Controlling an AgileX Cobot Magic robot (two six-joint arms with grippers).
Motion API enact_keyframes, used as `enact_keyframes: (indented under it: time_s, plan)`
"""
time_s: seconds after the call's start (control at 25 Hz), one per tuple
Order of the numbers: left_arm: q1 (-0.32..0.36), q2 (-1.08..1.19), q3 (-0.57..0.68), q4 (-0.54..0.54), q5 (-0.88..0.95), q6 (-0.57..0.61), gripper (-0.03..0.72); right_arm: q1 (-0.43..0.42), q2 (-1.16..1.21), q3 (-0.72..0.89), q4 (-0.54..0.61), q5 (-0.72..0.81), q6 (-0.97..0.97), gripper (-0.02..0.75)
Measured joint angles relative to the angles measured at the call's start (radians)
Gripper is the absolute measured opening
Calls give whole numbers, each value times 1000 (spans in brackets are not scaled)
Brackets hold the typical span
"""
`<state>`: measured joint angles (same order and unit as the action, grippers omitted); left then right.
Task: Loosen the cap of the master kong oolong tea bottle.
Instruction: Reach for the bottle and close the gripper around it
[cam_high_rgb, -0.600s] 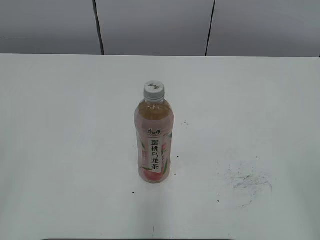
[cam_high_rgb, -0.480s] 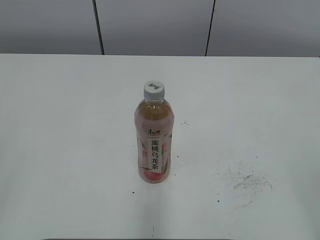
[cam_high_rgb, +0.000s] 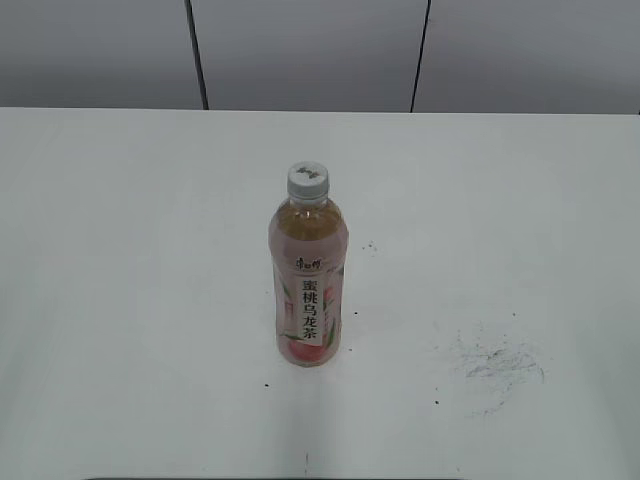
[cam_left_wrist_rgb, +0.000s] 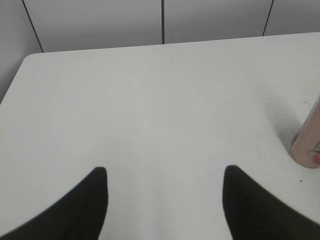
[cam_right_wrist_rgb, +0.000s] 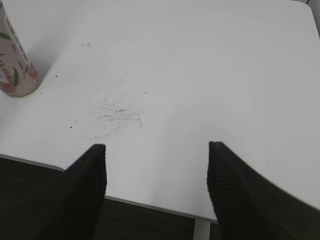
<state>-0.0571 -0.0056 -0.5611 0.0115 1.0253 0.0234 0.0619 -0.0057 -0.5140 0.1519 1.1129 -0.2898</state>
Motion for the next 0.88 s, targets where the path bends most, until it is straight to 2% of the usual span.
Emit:
enact_keyframes:
  time_s: [0.64,0.88]
  plan:
    - [0,0,0,-2,0,0,438,0,0,0,0,0,0,480]
    - [-5,120,-11,-25,-43,0,438,0,0,0,0,0,0,480]
